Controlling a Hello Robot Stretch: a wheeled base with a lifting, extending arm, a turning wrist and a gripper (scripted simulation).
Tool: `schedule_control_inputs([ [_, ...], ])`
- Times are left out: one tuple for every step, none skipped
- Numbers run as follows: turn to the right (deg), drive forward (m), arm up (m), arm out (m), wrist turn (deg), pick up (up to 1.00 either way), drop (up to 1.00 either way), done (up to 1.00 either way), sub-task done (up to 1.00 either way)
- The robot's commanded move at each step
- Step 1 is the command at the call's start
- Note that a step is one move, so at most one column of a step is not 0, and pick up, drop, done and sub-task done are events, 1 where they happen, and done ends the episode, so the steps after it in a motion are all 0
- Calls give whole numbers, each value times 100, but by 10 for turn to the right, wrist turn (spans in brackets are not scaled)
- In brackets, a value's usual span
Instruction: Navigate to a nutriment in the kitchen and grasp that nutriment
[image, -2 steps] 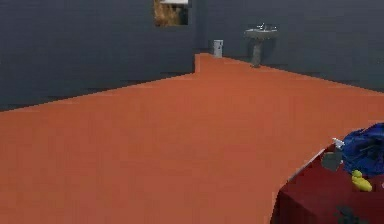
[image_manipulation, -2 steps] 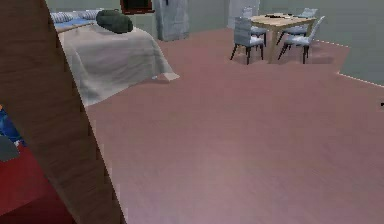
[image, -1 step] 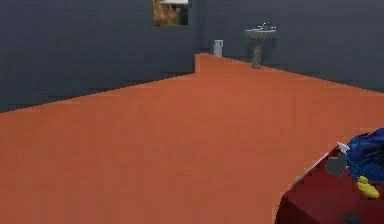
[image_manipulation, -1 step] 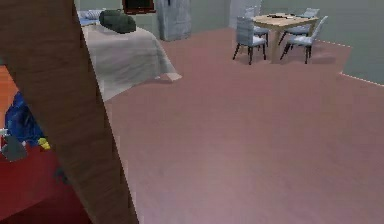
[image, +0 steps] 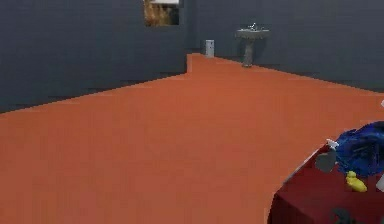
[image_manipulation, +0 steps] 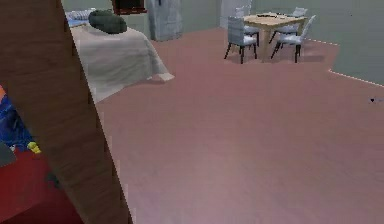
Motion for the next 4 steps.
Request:
schedule_control_inputs([
  [-270,0,0,0,0,0,0,0,0],
  [0,15,0,0,0,0,0,0,0],
  [300,0,0,0,0,0,0,0,0],
  [0,100,0,0,0,0,0,0,0],
])
